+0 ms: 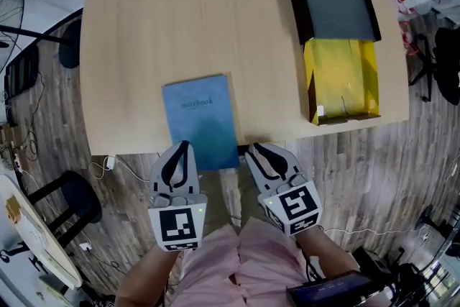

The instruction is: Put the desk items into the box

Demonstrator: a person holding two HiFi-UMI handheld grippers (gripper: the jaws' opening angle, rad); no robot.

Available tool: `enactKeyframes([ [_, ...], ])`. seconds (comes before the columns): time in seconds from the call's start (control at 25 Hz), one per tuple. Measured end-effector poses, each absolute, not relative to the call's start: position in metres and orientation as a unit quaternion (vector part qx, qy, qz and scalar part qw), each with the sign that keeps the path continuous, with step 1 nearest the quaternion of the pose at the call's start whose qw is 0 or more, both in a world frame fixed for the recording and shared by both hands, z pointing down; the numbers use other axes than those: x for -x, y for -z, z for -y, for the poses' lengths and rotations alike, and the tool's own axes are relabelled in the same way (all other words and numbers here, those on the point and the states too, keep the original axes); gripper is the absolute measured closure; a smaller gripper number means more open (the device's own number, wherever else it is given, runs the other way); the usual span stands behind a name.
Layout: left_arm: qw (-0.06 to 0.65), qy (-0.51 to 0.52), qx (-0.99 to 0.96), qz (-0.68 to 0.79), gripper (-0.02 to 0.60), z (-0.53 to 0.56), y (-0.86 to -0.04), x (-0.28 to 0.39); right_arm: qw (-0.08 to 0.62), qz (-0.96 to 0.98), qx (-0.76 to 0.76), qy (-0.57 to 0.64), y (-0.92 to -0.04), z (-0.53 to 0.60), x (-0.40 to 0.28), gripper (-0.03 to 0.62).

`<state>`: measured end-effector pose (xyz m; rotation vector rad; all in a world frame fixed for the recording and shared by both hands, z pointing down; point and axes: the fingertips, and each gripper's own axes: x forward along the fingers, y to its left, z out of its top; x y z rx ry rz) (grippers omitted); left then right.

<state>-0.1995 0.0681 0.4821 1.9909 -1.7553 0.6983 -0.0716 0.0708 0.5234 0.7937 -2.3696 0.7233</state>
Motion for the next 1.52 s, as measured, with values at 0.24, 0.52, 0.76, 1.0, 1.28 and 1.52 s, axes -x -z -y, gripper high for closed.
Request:
enactKeyframes([
  [0.24, 0.211, -0.237, -0.709, 0.629, 0.569, -0.06, -0.476, 0.19, 0.194, 0.87, -0.23, -0.39, -0.528, -0.091, 0.073, 0.369],
  [0.52, 0.225, -0.249, -0.714, 0.614, 0.569, -0.066, -0.49, 0.182, 0.15, 0.845, -0.162, -0.487, -0.553, -0.113, 0.092, 0.233],
  [0.76, 0.24, -0.256, -0.704, 0.618, 0.569, -0.076, -0.502, 0.199, 0.102, 0.814, -0.119, -0.56, -0.572, -0.115, 0.116, 0.224],
  [1.0, 0.243, -0.254, -0.693, 0.629, 0.569, -0.084, -0.498, 0.218, 0.066, 0.785, -0.101, -0.607, -0.573, -0.115, 0.132, 0.282],
  [1.28, 0.239, -0.232, -0.694, 0.638, 0.568, -0.087, -0.484, 0.228, 0.025, 0.771, -0.095, -0.63, -0.554, -0.109, 0.135, 0.306],
  [1.52, 0.227, -0.223, -0.702, 0.637, 0.569, -0.087, -0.464, 0.23, 0.048, 0.765, -0.129, -0.629, -0.552, -0.105, 0.135, 0.493],
])
